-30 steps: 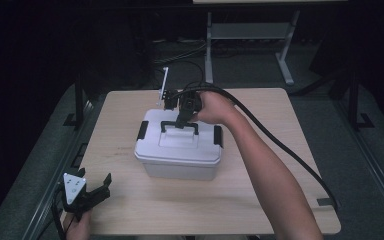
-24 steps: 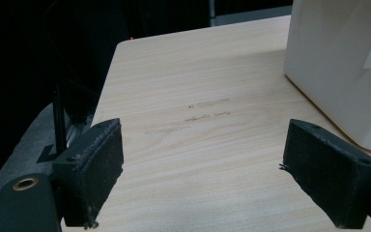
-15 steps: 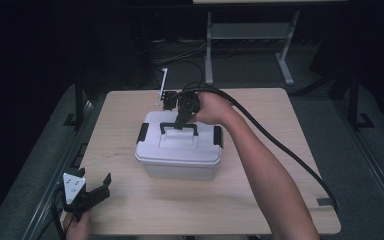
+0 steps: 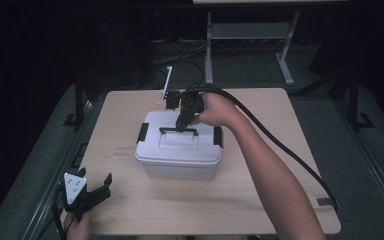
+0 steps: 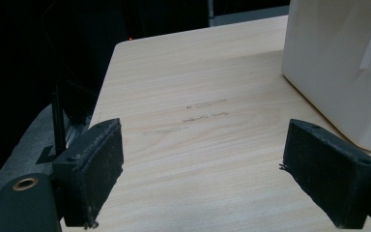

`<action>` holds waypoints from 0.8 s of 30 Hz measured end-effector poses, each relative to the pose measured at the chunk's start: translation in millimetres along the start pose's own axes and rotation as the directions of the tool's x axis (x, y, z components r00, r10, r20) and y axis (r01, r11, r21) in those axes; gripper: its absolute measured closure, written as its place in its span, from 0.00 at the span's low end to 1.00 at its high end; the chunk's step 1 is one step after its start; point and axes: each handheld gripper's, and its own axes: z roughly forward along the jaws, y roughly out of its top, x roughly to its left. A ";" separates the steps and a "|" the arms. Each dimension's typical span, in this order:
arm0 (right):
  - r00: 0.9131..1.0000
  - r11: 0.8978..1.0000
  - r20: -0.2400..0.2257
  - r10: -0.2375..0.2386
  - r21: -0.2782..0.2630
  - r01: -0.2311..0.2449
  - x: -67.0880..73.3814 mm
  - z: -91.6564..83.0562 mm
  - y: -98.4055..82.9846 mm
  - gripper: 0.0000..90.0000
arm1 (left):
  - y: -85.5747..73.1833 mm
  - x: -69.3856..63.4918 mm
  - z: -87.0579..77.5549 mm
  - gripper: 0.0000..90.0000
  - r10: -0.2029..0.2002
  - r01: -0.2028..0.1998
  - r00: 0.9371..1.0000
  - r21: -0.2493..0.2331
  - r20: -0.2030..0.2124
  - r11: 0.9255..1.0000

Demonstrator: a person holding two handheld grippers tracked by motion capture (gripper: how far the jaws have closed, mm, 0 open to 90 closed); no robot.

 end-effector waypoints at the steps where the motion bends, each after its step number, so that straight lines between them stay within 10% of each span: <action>1: 1.000 1.000 0.000 0.003 -0.001 -0.003 0.8 -1.7 -1.1 0.80 | 0.1 -0.1 0.0 0.15 0.001 -0.001 1.000 0.000 0.000 1.000; 24: 0.996 0.997 0.041 0.073 -0.030 -0.072 4.5 -24.3 -40.0 0.58 | 0.4 -1.6 0.9 0.15 0.008 -0.008 1.000 0.006 0.001 1.000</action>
